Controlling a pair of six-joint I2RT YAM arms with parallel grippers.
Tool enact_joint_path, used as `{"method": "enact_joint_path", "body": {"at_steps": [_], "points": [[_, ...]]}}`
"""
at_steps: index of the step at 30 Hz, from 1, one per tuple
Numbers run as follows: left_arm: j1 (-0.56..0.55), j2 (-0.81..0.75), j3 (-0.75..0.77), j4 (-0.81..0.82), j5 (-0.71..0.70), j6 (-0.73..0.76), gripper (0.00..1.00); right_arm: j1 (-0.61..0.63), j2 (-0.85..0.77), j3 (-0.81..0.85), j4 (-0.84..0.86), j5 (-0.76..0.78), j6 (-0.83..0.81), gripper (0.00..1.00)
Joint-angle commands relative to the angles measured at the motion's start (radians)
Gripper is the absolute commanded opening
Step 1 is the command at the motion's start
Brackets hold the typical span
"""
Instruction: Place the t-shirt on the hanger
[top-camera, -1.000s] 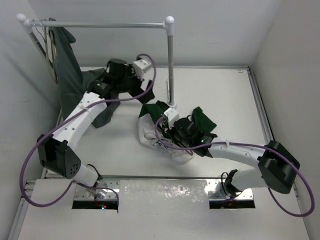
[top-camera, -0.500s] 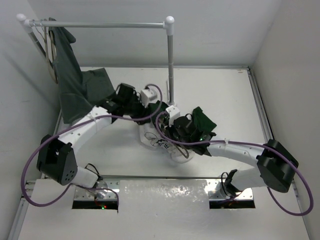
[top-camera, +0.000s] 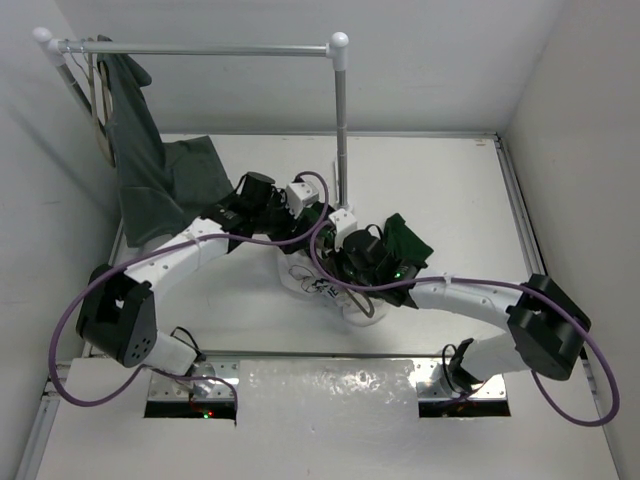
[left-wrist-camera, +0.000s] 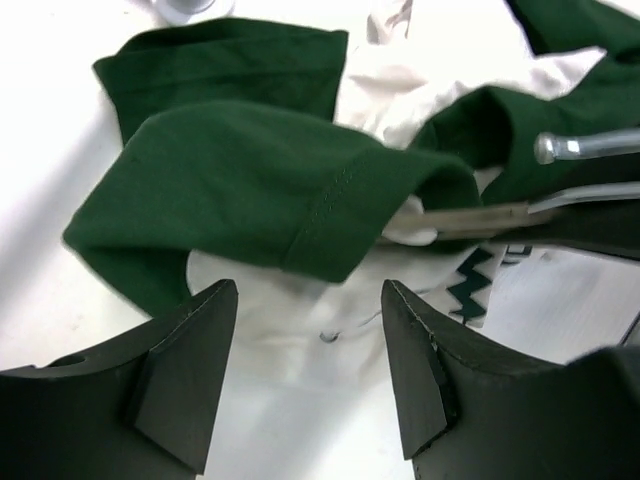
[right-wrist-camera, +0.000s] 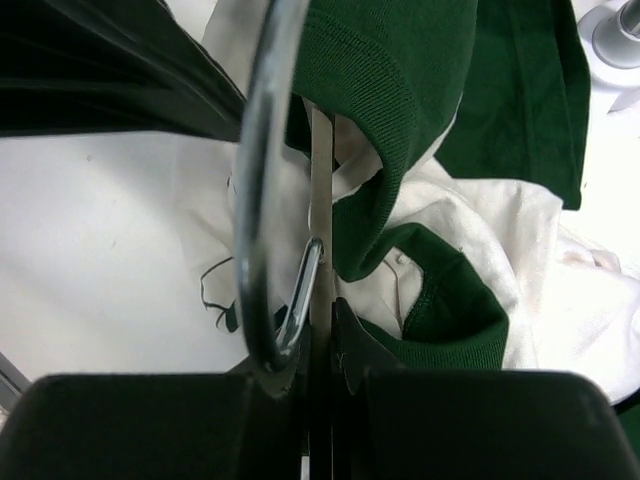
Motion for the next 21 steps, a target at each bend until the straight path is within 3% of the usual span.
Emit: {"method": "enact_joint_path", "body": {"at_steps": [1, 8, 11, 12, 14, 15, 21], "points": [[-0.009, 0.02, 0.02, 0.07, 0.053, -0.037, 0.57, -0.002, -0.003, 0.059, 0.048, -0.017, 0.026, 0.0], [-0.018, 0.062, 0.001, 0.125, 0.013, -0.055, 0.54, -0.002, 0.009, 0.074, 0.055, -0.036, 0.039, 0.0], [-0.017, 0.088, 0.021, 0.158, 0.022, -0.084, 0.4, 0.0, 0.017, 0.088, 0.048, -0.048, 0.042, 0.0], [-0.018, 0.096, 0.035, 0.162, 0.028, -0.092, 0.23, -0.002, 0.017, 0.09, 0.046, -0.051, 0.042, 0.0], [-0.017, 0.111, 0.049, 0.155, 0.038, -0.103, 0.04, -0.002, 0.016, 0.091, 0.037, -0.051, 0.045, 0.0], [-0.018, 0.111, 0.053, 0.15, 0.036, -0.104, 0.0, -0.002, 0.01, 0.088, 0.032, -0.043, 0.042, 0.0], [-0.003, 0.042, 0.02, 0.098, 0.067, -0.103, 0.0, -0.007, -0.011, 0.084, 0.017, -0.011, 0.049, 0.0]]}}
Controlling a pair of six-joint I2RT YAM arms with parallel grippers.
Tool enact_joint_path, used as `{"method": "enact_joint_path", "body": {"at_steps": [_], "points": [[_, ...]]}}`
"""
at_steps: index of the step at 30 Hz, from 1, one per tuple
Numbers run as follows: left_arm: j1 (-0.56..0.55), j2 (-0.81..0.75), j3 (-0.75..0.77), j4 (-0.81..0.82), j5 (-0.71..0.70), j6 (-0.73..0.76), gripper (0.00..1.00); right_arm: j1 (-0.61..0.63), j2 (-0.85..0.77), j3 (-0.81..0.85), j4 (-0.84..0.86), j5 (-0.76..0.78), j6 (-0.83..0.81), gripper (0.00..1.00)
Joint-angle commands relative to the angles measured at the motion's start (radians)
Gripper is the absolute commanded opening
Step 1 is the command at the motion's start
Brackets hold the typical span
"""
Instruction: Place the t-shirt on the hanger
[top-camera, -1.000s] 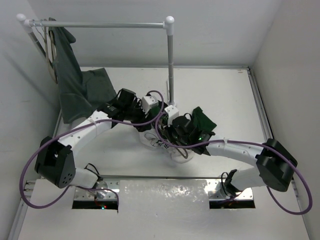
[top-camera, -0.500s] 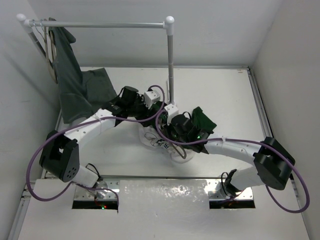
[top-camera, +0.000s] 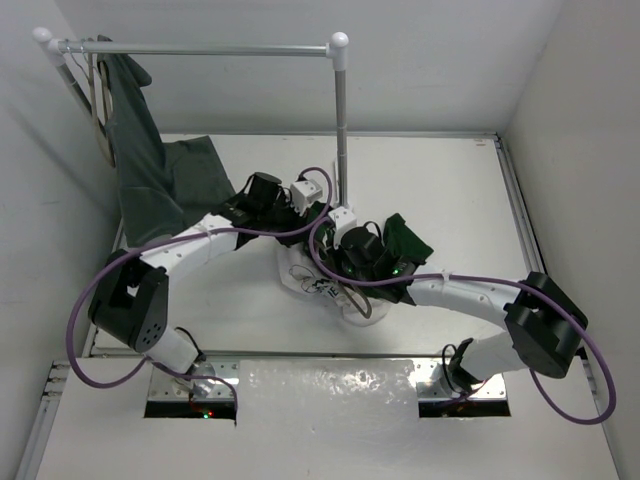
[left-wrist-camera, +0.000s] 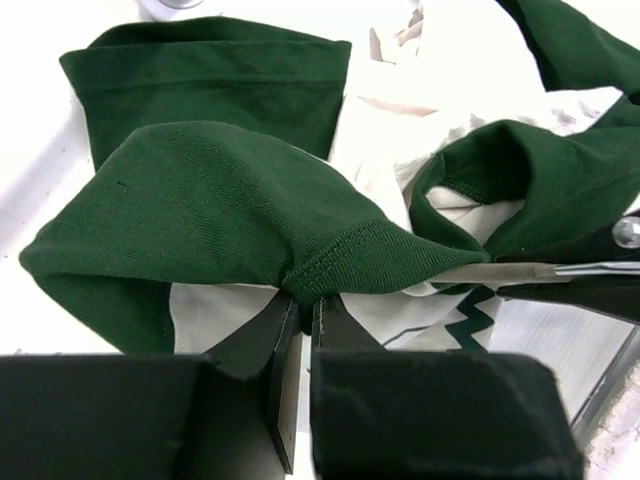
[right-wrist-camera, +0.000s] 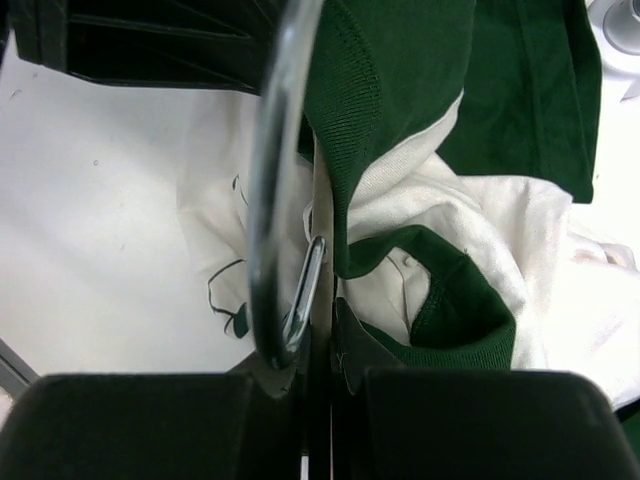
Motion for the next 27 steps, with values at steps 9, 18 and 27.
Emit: {"method": "enact_joint_path", "body": {"at_steps": [9, 18, 27], "points": [[0.019, -0.169, -0.027, -0.078, 0.214, -0.001, 0.0, -0.03, -0.055, 0.122, 0.061, 0.026, 0.058, 0.0], [0.041, -0.238, 0.038, -0.241, 0.323, 0.229, 0.0, -0.061, -0.118, 0.188, -0.008, 0.06, 0.089, 0.0], [0.039, -0.261, 0.066, -0.365, 0.367, 0.373, 0.0, -0.07, -0.133, 0.272, -0.08, 0.081, -0.043, 0.0]]}}
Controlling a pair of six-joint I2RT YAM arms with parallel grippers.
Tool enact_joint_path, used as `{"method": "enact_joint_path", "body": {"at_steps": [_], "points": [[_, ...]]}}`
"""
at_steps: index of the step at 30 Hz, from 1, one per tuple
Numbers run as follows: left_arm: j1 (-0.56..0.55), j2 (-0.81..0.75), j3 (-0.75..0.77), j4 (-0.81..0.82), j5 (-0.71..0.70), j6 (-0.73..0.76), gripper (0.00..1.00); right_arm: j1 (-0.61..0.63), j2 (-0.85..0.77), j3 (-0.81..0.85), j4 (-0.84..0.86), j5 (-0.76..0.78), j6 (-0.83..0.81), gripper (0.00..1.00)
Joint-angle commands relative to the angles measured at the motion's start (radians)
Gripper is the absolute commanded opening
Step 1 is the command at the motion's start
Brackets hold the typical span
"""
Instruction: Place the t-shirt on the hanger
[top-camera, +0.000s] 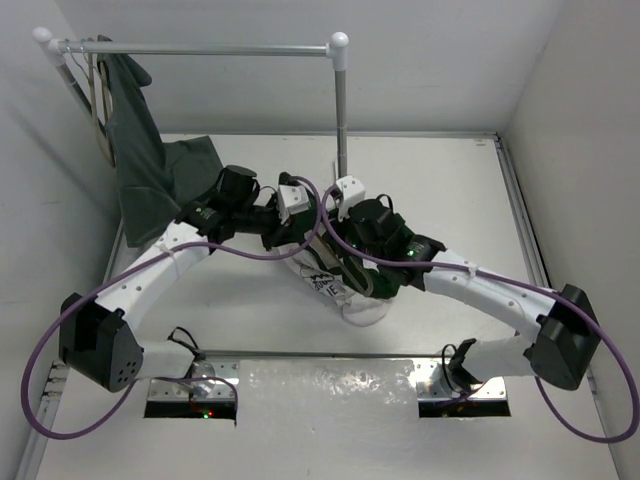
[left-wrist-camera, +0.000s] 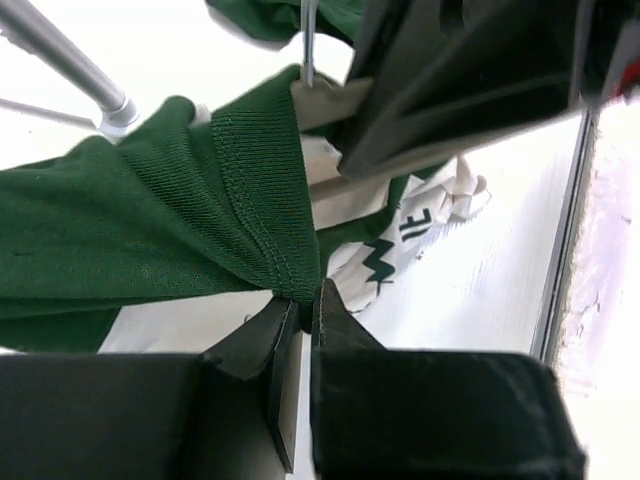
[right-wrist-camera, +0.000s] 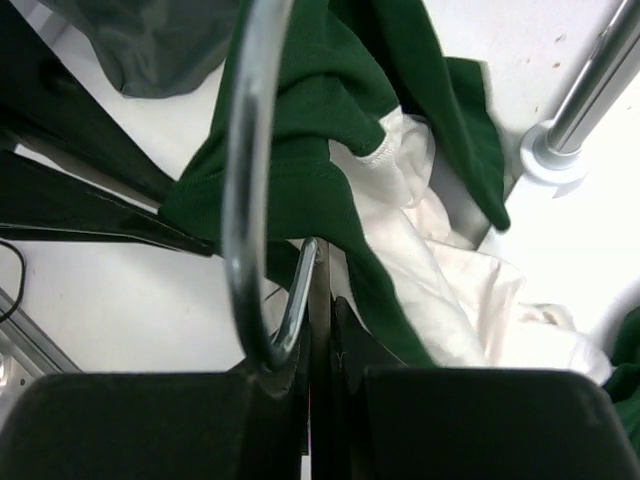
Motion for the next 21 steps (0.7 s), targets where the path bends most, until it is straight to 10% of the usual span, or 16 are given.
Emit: {"method": "enact_joint_path", "body": {"at_steps": [1, 3, 7, 14, 21], "points": [[-0.006, -0.031, 0.022, -0.124, 0.099, 0.077, 0.0, -0.022, -0.058, 0.066, 0.089, 0.065, -0.079, 0.0], [-0.004, -0.022, 0.034, -0.136, 0.112, 0.085, 0.0, -0.022, -0.065, 0.069, 0.106, 0.037, -0.117, 0.0], [-0.006, 0.009, 0.232, -0.381, 0.135, 0.321, 0.49, -0.022, -0.11, 0.045, 0.097, 0.021, -0.189, 0.0], [0.088, -0.054, 0.385, -0.515, 0.01, 0.546, 0.55, -0.022, -0.173, -0.018, 0.109, -0.029, -0.307, 0.0], [0.088, 0.023, 0.609, -0.395, 0.031, 0.533, 0.94, -0.022, -0.197, -0.037, 0.011, -0.162, -0.39, 0.0]]}}
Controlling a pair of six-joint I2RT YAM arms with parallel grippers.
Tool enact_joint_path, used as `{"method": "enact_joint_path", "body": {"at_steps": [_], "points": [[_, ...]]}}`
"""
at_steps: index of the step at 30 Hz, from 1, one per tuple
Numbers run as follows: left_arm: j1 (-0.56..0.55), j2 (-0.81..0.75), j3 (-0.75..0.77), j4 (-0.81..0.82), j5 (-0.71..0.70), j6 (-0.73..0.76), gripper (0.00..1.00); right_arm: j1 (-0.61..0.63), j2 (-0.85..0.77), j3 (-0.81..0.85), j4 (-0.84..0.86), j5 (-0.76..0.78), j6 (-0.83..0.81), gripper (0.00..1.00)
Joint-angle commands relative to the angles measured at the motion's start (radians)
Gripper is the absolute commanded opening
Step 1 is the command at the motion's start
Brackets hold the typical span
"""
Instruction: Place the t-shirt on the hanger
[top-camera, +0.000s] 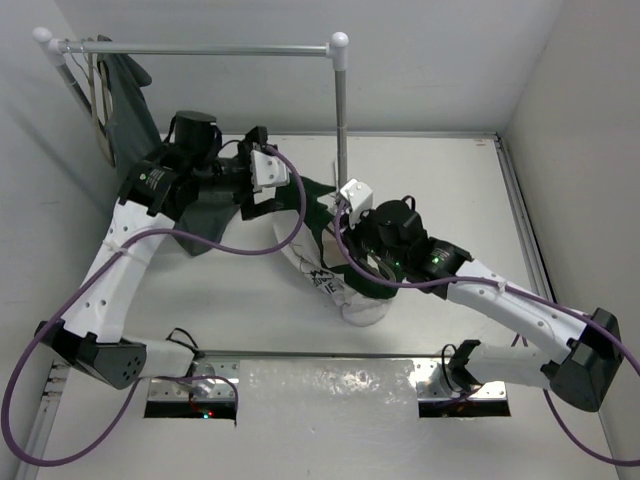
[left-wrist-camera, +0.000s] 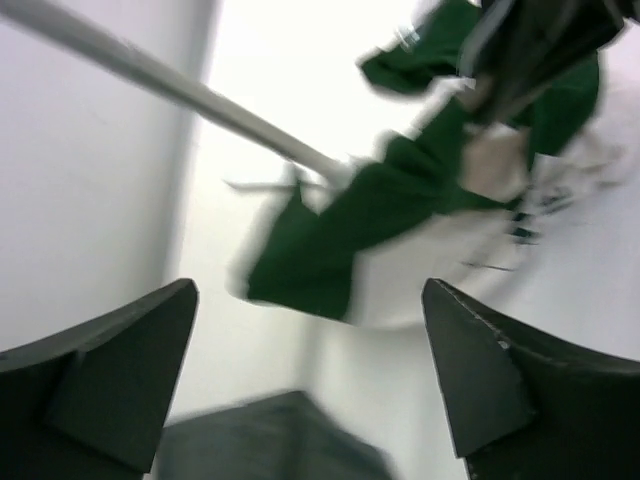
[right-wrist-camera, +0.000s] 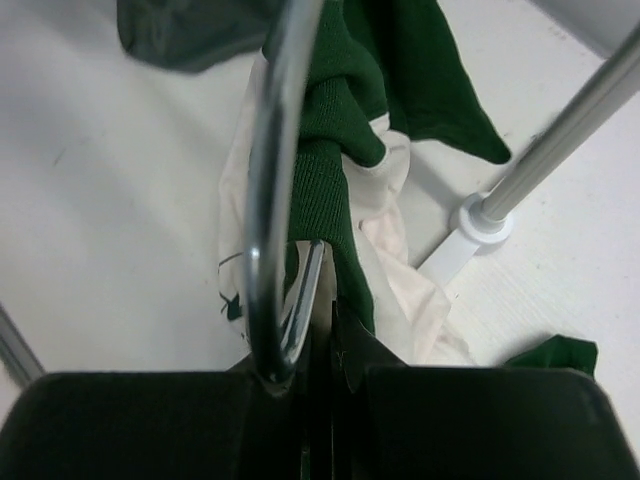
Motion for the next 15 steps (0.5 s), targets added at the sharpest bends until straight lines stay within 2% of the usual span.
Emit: {"method": "enact_joint_path", "body": {"at_steps": [1, 4, 6, 10, 13, 15], "points": [[-0.002, 0.034, 0.097, -0.019, 0.064, 0.145, 0.97, -0.001, -0.041, 0.003, 0.003, -0.092, -0.075, 0.0], [-0.04, 0.057, 0.096, -0.14, 0.084, 0.31, 1.0, -0.001, -0.04, 0.017, -0.031, -0.127, -0.095, 0.0], [-0.06, 0.06, 0.059, -0.16, 0.087, 0.357, 1.0, -0.001, -0.035, 0.031, -0.043, -0.146, -0.095, 0.0], [-0.072, 0.077, -0.01, -0.038, 0.055, 0.291, 0.97, -0.001, -0.029, 0.034, -0.052, -0.198, -0.133, 0.0], [-0.072, 0.128, 0.036, -0.14, 0.075, 0.365, 0.87, -0.001, -0.033, 0.04, -0.055, -0.199, -0.138, 0.0], [-0.077, 0.158, 0.045, -0.225, 0.098, 0.406, 0.74, -0.001, -0.04, 0.046, -0.049, -0.201, -0.144, 0.0]]}}
